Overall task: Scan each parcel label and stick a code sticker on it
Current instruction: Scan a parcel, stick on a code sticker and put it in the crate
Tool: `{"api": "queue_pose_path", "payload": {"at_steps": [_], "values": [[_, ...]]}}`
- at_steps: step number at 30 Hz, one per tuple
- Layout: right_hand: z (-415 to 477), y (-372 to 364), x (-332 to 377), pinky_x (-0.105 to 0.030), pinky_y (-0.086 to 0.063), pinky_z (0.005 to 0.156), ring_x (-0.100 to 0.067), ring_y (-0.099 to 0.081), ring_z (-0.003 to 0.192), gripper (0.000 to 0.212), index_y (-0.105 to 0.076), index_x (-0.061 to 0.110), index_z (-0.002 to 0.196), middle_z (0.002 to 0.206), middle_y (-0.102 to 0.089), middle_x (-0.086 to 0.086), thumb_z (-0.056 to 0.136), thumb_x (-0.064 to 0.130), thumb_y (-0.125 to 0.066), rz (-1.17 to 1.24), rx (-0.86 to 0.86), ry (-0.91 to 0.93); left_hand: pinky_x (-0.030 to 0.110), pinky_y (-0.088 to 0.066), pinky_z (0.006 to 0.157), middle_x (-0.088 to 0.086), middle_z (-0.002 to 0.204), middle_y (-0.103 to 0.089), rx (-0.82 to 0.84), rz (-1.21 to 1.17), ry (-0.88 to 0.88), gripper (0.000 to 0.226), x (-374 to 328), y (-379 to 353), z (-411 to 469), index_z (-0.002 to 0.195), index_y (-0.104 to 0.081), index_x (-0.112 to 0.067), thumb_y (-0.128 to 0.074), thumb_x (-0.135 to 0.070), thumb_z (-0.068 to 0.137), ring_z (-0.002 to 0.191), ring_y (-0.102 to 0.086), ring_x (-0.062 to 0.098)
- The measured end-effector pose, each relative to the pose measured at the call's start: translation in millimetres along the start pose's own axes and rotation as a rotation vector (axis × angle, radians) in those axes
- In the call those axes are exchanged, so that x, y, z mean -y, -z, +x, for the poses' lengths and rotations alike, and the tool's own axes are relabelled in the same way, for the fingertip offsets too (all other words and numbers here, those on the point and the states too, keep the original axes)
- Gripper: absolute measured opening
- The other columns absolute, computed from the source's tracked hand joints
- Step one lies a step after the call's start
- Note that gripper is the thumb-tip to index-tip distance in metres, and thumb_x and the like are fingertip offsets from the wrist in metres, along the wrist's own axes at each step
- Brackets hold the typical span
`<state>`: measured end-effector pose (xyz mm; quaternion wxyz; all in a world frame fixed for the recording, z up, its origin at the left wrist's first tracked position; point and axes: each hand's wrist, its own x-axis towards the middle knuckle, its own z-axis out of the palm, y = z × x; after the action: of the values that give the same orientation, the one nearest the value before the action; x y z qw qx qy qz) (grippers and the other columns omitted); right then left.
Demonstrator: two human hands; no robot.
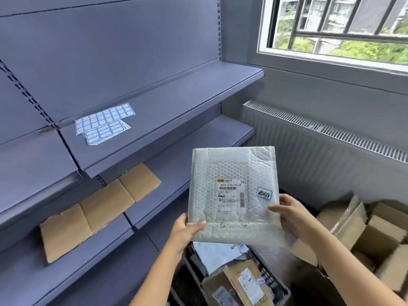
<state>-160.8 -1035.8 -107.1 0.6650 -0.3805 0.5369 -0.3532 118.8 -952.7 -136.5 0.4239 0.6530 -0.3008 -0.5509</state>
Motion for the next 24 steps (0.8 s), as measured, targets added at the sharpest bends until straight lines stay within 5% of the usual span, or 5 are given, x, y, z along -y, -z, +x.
{"api": "queue_pose_path", "payload": {"at_steps": [4, 7, 18, 21, 24], "values": [[31.3, 1.6, -17.8, -0.03, -0.053, 0.07, -0.021, -0.061, 0.085, 0.024, -0.055, -0.001, 0.108, 0.099, -0.061, -0.012, 0.084, -0.004, -0.062, -0.108, -0.043, -0.065, 0.025, -0.054, 0.073, 0.009, 0.107, -0.068, -0.123, -0.096, 0.088, 0.045, 26.6, 4.9, 2.3, 0.119, -0.054, -0.004, -0.074, -0.011, 0.079, 0.094, -0.067, 0.021], [48.1, 2.9, -38.8, -0.033, -0.048, 0.075, -0.019, -0.052, 0.076, 0.015, -0.047, 0.002, 0.077, 0.08, -0.049, -0.01, 0.085, -0.006, -0.057, -0.196, -0.079, -0.136, 0.031, -0.052, 0.081, 0.009, 0.109, -0.068, -0.215, -0.156, 0.149, 0.051, 56.5, 2.8, 7.6, 0.122, -0.054, -0.004, -0.075, -0.012, 0.077, 0.097, -0.066, 0.023], [89.3, -8.0, -158.7, -0.023, -0.029, 0.046, -0.015, -0.036, 0.05, 0.031, -0.038, 0.013, 0.067, 0.055, -0.041, -0.002, 0.083, -0.011, -0.051, -0.544, 0.118, -0.29, 0.013, -0.051, 0.059, 0.005, 0.104, -0.065, -0.39, -0.239, 0.369, 0.032, 179.6, -19.4, 46.5, 0.11, -0.053, -0.008, -0.07, -0.006, 0.082, 0.083, -0.063, 0.01], [99.9, -2.0, -211.2, -0.021, -0.027, 0.043, -0.015, -0.033, 0.049, 0.032, -0.037, 0.012, 0.067, 0.054, -0.038, -0.003, 0.08, -0.015, -0.049, -0.54, 0.11, -0.374, 0.032, -0.05, 0.093, 0.005, 0.128, -0.057, -0.388, -0.216, 0.466, 0.053, 229.6, -27.9, 70.8, 0.123, -0.049, -0.005, -0.076, -0.021, 0.08, 0.109, -0.059, 0.02], [108.8, 9.7, -255.1, -0.019, -0.028, 0.041, -0.015, -0.034, 0.048, 0.031, -0.038, 0.009, 0.066, 0.053, -0.038, -0.005, 0.078, -0.017, -0.048, -0.575, 0.124, -0.436, 0.046, -0.043, 0.103, 0.009, 0.133, -0.055, -0.41, -0.189, 0.509, 0.084, 278.1, -43.8, 93.9, 0.126, -0.049, -0.005, -0.084, -0.044, 0.06, 0.117, -0.056, 0.025]]}}
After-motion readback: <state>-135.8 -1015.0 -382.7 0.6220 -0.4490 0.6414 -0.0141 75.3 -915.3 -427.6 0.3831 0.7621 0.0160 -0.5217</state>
